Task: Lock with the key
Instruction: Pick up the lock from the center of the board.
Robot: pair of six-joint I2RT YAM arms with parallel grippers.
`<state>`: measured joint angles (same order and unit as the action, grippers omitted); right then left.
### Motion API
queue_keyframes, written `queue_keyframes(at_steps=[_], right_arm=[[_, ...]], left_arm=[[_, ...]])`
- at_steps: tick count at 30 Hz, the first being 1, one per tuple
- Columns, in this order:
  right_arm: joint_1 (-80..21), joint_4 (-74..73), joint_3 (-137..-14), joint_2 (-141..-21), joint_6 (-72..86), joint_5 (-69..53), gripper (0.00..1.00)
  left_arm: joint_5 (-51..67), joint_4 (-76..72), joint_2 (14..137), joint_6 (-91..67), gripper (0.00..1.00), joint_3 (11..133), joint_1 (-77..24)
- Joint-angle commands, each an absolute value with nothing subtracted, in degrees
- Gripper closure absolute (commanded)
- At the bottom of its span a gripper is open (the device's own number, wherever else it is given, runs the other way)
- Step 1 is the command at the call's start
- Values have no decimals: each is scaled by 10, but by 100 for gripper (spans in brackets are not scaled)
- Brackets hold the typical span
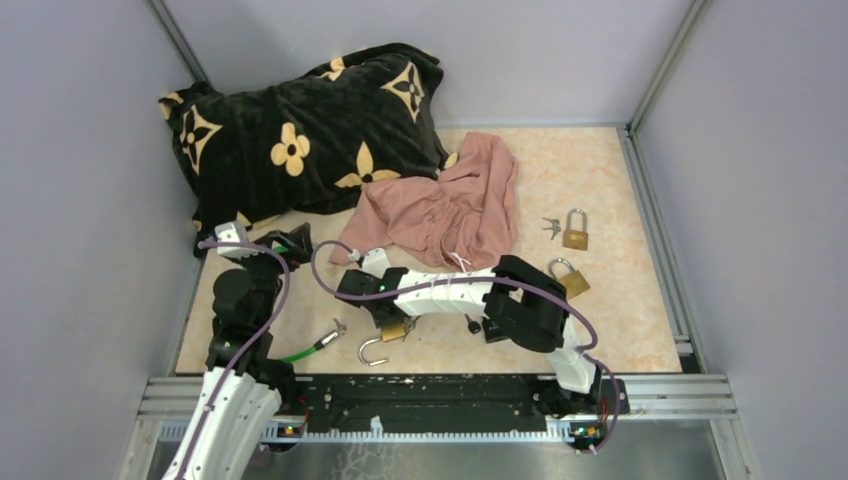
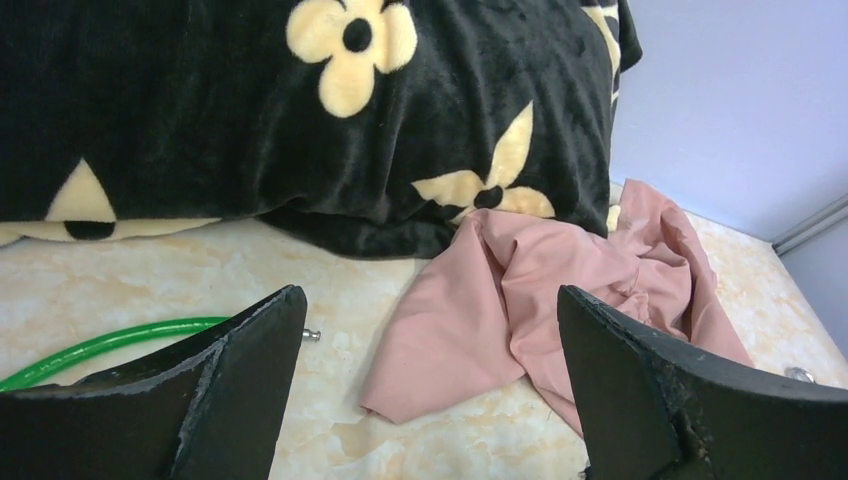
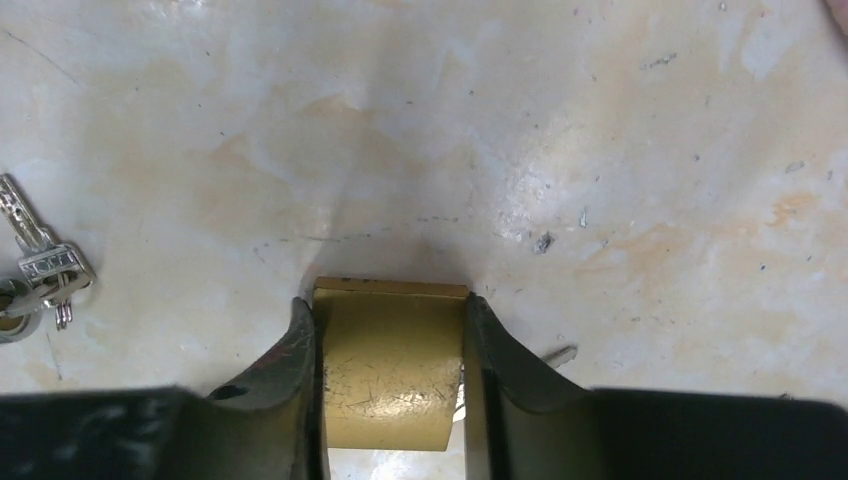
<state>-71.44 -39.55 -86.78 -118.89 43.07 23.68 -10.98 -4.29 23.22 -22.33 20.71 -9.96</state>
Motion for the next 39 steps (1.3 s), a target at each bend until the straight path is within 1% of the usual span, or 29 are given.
queue_keyframes(at_steps=[1, 2, 3, 6, 8, 9, 10, 12, 14, 17, 18, 19, 21, 22, 24, 28, 32, 35, 36, 38, 39], right_arm=[[-701, -388, -798, -1148, 425, 229, 100], [-692, -372, -781, -1129, 426, 225, 100], [-685, -358, -765, -1115, 428, 220, 100], [-663, -311, -710, -1071, 435, 203, 100], [-645, -287, -679, -1044, 442, 197, 100], [-638, -276, -664, -1030, 444, 198, 100], [-631, -267, -650, -1013, 447, 199, 100], [-618, -243, -624, -984, 452, 200, 100], [-606, -217, -592, -954, 457, 198, 100], [-587, -167, -538, -904, 470, 186, 100], [-581, -151, -514, -888, 475, 182, 100], [-578, -135, -497, -872, 479, 178, 100], [-573, -109, -471, -842, 484, 175, 100], [-572, -98, -461, -829, 486, 176, 100], [-573, -84, -444, -808, 488, 176, 100], [-572, -73, -418, -783, 490, 180, 100], [-571, -65, -400, -772, 492, 175, 100], [-571, -62, -393, -767, 490, 178, 100], [-572, -61, -391, -765, 490, 177, 100], [-571, -60, -389, -761, 487, 176, 100], [-571, -59, -388, -759, 487, 175, 100]], left_arm=[[-76, -91, 233, -169, 1, 211, -96], [-49, -97, 234, -158, 1, 209, -96], [-15, -110, 234, -140, 4, 205, -96], [197, -144, 242, -62, 14, 191, -98], [362, -142, 255, -33, 20, 193, -104], [402, -133, 266, -23, 22, 198, -108], [467, -124, 278, -16, 24, 204, -113], [553, -98, 311, 8, 28, 221, -123], [597, -57, 357, 34, 33, 243, -141], [565, 23, 435, 49, 36, 269, -199], [551, 40, 456, 56, 36, 272, -227], [545, 51, 477, 66, 34, 271, -253], [537, 25, 522, 48, 23, 266, -289], [532, 9, 550, 23, 19, 265, -306], [514, -29, 601, -14, 17, 260, -323], [462, -93, 666, -70, 17, 238, -357], [428, -140, 713, -59, 19, 234, -408], [403, -158, 749, -45, 24, 231, -436], [399, -165, 758, -39, 28, 230, -444], [382, -177, 775, -25, 39, 229, -459], [378, -184, 783, -18, 43, 229, -465]])
